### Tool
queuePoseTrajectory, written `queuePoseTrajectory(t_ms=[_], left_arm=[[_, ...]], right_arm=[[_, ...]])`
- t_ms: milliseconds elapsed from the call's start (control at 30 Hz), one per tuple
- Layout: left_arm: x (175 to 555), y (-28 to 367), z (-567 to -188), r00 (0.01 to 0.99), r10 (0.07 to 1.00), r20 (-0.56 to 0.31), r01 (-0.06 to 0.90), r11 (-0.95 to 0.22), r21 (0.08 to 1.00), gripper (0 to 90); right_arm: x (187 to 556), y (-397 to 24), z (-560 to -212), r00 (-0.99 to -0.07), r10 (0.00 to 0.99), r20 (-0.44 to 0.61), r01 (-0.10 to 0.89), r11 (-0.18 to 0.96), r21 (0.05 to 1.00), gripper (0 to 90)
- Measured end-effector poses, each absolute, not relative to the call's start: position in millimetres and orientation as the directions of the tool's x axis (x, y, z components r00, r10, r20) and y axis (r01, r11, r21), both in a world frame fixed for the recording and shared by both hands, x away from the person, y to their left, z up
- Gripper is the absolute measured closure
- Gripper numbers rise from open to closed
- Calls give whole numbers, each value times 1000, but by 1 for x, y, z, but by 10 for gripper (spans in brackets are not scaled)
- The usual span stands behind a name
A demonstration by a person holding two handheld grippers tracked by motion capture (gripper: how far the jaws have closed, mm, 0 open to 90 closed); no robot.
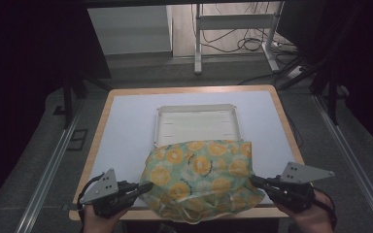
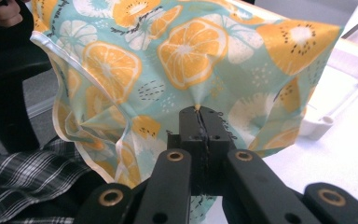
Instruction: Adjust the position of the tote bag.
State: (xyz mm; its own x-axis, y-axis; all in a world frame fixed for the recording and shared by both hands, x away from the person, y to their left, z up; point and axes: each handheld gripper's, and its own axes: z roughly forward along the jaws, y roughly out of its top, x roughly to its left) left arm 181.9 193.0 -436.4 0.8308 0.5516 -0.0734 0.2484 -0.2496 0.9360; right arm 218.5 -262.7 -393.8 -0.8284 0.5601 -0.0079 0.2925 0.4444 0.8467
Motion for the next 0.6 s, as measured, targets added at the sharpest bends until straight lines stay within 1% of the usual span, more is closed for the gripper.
queuePoseTrajectory(t_ms=[167, 600], left_arm=[[194, 193, -426, 828, 558, -62, 234, -242, 942, 886], [216, 199, -409, 801, 595, -61, 236, -220, 946, 885]], right_arm=[[225, -263, -388, -824, 566, -10, 288, 433, 854, 892], [246, -259, -375, -813, 581, -21, 276, 418, 866, 892]])
